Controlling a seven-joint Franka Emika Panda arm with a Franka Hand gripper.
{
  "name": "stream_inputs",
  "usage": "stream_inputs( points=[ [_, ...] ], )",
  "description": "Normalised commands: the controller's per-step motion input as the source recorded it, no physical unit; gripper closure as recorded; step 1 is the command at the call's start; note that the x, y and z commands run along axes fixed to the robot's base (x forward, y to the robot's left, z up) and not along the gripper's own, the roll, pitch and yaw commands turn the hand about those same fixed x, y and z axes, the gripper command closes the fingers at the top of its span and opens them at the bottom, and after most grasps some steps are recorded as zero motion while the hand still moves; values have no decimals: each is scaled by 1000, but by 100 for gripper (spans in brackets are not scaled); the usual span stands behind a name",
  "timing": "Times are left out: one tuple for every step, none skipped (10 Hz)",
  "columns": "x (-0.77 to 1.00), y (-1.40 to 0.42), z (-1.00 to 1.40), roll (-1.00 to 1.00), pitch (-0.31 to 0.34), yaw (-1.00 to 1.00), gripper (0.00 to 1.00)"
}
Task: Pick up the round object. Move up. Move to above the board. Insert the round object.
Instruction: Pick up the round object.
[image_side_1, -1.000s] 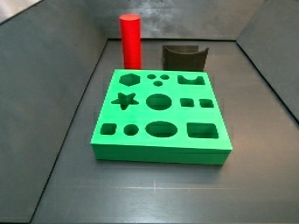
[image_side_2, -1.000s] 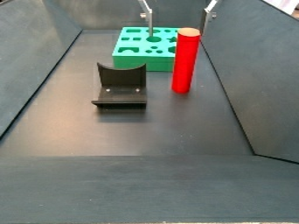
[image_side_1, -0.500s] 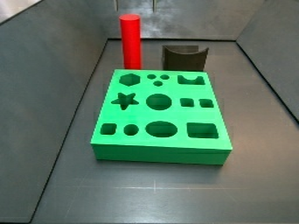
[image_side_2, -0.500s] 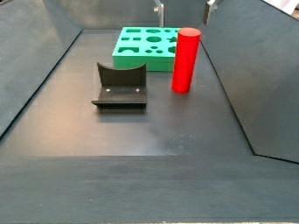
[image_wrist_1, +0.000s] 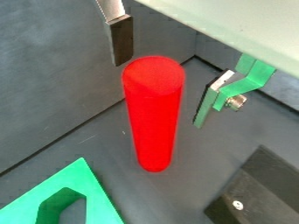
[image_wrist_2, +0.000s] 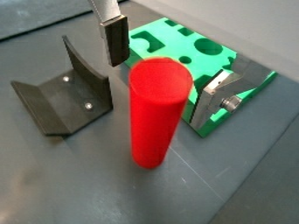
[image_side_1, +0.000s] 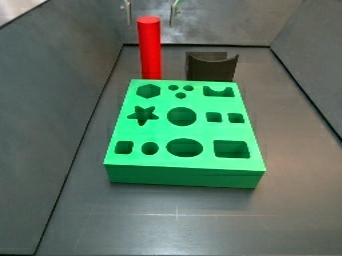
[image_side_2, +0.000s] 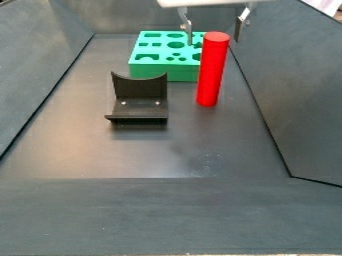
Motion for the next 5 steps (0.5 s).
stream_inputs(
  points=[
    [-60,0,-480,-53,-11,66,0],
    [-9,0,-280,-39,-7,0,0],
    [0,0,-91,-130,-3,0,0],
    [0,0,0,0,-4,0,0],
    [0,0,0,0,0,0,100]
  ],
)
